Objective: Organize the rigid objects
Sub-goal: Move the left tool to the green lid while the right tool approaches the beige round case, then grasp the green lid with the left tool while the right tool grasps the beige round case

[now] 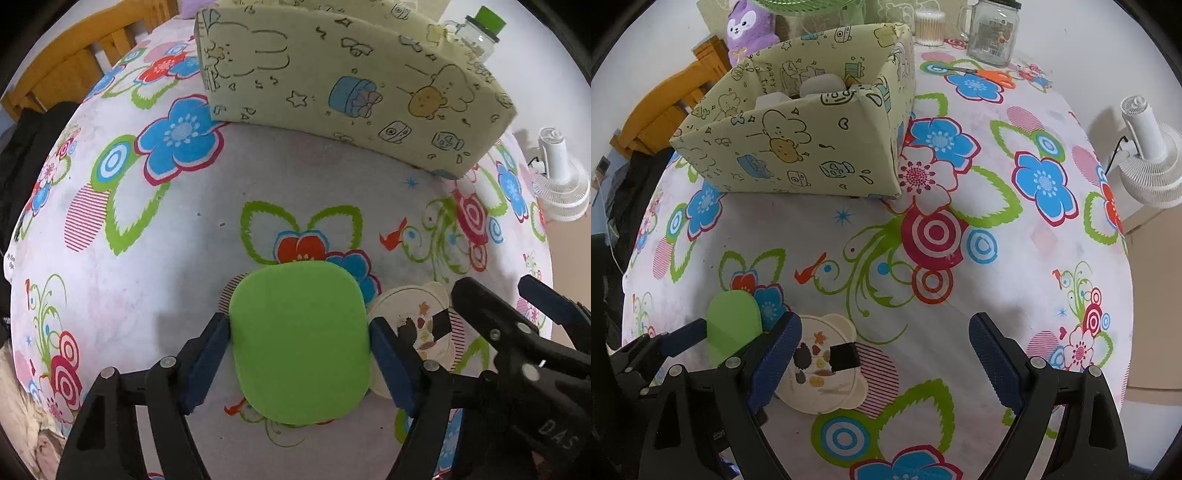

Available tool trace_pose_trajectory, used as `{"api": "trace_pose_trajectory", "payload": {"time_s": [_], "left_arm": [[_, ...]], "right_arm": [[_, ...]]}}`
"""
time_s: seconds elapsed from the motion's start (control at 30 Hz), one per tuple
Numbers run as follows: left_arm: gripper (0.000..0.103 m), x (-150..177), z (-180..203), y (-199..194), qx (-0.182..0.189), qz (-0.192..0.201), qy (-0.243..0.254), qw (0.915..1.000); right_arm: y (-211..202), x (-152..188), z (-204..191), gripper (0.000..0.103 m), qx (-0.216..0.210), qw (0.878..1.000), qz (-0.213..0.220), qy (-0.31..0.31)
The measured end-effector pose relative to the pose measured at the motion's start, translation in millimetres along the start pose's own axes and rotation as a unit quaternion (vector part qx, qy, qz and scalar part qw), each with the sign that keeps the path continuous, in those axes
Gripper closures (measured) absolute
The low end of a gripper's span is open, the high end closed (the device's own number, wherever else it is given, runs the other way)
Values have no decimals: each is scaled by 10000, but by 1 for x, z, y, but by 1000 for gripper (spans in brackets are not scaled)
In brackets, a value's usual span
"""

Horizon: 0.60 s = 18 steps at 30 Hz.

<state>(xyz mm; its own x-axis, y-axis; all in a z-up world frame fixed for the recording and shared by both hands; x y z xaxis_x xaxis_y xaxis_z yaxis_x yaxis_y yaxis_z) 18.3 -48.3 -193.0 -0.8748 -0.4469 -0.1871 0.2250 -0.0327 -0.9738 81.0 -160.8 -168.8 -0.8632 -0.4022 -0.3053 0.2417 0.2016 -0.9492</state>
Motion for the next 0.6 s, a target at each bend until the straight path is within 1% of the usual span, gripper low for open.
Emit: {"api": "trace_pose_trajectory", "payload": {"time_s": [0.1,0.23,0.4,0.6], "left_arm": [[25,3,-2,-2,17,23,65,10000],[25,6,-6,-5,-58,5,178,9998],[25,9,-12,-17,-362,164,629,9972],[25,8,-23,-21,-480,128,1046,9933]], "right_arm": [[1,2,-3,9,-20,10000,-13,-25],[0,5,-9,9,-62,10000,-26,-5],[0,9,-19,9,-73,9999,-61,-69],[5,13,-34,9,-120,9998,-162,-41]]}}
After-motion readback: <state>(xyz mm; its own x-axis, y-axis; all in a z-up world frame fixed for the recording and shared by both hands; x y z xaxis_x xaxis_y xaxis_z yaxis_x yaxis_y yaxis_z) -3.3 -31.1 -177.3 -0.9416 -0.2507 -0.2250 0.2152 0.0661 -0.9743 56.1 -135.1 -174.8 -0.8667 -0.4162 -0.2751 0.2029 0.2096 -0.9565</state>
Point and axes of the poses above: each gripper's, at about its wrist camera, not at the fingertips, and y roughly the way its jaws point, z to its right, x to its underside, the point moved 1 cm from there along y, roughly the way its jaws point, and after that the axes turned 4 degrees about -y, right-handed, at the moved point
